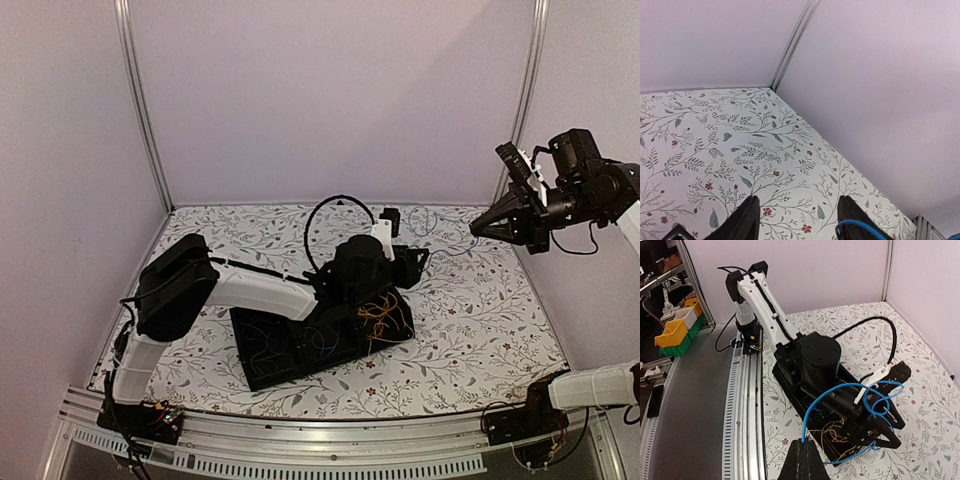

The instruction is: Untangle the cables

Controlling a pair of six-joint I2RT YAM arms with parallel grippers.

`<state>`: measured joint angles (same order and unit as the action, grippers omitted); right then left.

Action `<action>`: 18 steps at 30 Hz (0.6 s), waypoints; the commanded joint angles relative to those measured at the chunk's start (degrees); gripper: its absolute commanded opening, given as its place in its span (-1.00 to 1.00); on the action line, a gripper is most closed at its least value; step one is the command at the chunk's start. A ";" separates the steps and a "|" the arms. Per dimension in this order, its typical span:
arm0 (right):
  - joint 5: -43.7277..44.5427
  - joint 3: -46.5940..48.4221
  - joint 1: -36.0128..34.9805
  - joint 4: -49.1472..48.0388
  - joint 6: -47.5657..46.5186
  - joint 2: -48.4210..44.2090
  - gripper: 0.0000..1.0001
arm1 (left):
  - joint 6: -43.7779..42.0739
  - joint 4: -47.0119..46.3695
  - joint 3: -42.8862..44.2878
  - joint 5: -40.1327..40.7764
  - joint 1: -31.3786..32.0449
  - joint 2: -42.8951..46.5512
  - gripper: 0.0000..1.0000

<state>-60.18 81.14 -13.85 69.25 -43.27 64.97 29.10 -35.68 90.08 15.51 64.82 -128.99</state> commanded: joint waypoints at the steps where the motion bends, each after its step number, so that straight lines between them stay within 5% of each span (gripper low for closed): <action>1: -6.35 10.34 -0.21 2.99 -3.03 -2.04 -1.00 | 3.40 1.38 1.82 2.34 -1.82 -1.70 0.07; 6: -7.83 16.78 0.25 5.46 -3.95 -0.77 -1.00 | 4.26 1.97 -0.72 2.24 -3.53 -0.44 0.07; 18: -4.56 11.58 0.23 -3.09 0.27 -2.78 -1.00 | -0.32 -4.02 -14.70 0.21 -7.29 10.10 0.05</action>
<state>-65.19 95.79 -13.80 70.43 -43.64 63.70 32.34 -34.61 80.51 16.95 58.94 -126.08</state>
